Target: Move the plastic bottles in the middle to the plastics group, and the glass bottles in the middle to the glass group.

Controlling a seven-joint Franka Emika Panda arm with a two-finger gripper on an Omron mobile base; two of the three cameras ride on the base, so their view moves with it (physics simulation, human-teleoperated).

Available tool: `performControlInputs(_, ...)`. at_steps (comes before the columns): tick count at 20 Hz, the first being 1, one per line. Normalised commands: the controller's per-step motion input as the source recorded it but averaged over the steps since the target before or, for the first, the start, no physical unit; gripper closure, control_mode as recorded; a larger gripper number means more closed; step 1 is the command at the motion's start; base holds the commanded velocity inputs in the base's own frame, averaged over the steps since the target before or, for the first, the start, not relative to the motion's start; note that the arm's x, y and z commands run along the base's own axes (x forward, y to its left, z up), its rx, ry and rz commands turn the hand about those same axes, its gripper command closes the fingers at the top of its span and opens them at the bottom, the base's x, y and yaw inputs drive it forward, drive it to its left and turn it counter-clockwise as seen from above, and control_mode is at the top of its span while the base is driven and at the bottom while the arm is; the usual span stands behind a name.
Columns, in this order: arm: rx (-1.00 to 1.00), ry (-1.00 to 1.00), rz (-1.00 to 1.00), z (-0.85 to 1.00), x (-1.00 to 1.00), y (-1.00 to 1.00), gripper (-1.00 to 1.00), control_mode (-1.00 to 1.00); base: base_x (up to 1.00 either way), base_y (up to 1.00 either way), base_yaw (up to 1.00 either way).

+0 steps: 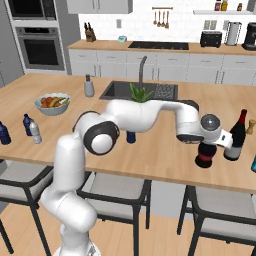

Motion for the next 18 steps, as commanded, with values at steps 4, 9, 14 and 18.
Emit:
performControlInputs(4,0.00,0.00,-0.01,0.00,0.41,-0.17,1.00,-1.00,0.00,0.00,0.00)
performControlInputs(9,0.00,0.00,0.00,0.00,0.32,-0.15,1.00,-1.00,0.00,0.00,0.00)
performControlInputs(14,0.00,0.00,0.00,0.00,0.10,-0.24,1.00,-1.00,0.00,0.00,0.00)
performControlInputs(18,0.00,0.00,-0.01,0.00,0.06,-0.12,1.00,-1.00,0.00,0.00,0.00)
